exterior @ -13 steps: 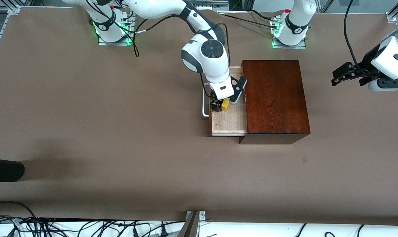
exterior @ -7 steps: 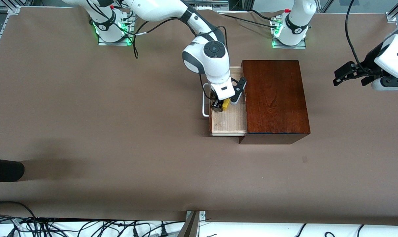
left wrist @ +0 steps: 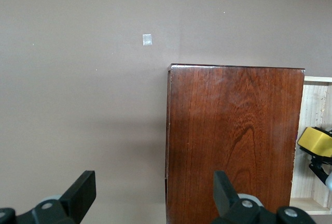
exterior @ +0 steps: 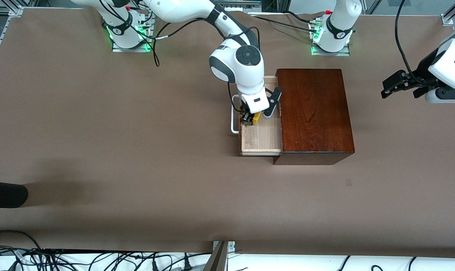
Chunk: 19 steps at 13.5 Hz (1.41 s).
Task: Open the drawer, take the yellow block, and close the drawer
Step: 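Lift the yellow cube out and carry it beside the box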
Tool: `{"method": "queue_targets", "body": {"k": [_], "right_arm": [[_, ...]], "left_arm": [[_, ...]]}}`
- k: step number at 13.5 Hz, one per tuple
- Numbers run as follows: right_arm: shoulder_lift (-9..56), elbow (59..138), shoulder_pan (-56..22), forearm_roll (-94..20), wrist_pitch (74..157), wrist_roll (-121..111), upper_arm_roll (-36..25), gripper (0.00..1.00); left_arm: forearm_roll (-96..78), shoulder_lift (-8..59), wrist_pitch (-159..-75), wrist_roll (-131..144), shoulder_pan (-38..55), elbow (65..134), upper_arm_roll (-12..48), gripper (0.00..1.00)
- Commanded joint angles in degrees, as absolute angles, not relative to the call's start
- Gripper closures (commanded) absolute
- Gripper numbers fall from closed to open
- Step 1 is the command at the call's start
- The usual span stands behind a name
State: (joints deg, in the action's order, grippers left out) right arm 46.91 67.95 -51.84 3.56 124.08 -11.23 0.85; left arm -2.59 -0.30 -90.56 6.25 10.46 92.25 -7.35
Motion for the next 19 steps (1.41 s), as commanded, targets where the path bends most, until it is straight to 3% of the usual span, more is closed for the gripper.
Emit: {"method": "queue_targets", "body": {"k": [1,6,10,16,19], "right_arm": [[46.4,62.0,-52.3,4.4,116.3,-10.2,0.7,0.91],[43.9,61.7,-51.5,3.8,112.2,-10.6,0.5,0.91],[40.8,61.9,-46.6,0.5,109.8,-10.5,0.3,0.91],[34.7,62.4,-38.1,-0.1,98.9,-9.6,-0.3,0.91],[30.9,67.4,-35.6,-0.7,97.7,-9.7,-3.2,0.91]], "left_arm": [[-3.0,0.6,-90.0,5.7,9.8,90.3,-7.0,0.0],[-3.0,0.6,-90.0,5.7,9.8,90.3,-7.0,0.0],[-3.0,1.1,-90.1,5.7,9.8,90.2,-7.0,0.0],[-3.2,2.5,-90.0,6.0,10.4,88.5,-6.5,0.0],[-3.2,2.8,-90.0,6.0,10.7,88.4,-6.1,0.0]]}}
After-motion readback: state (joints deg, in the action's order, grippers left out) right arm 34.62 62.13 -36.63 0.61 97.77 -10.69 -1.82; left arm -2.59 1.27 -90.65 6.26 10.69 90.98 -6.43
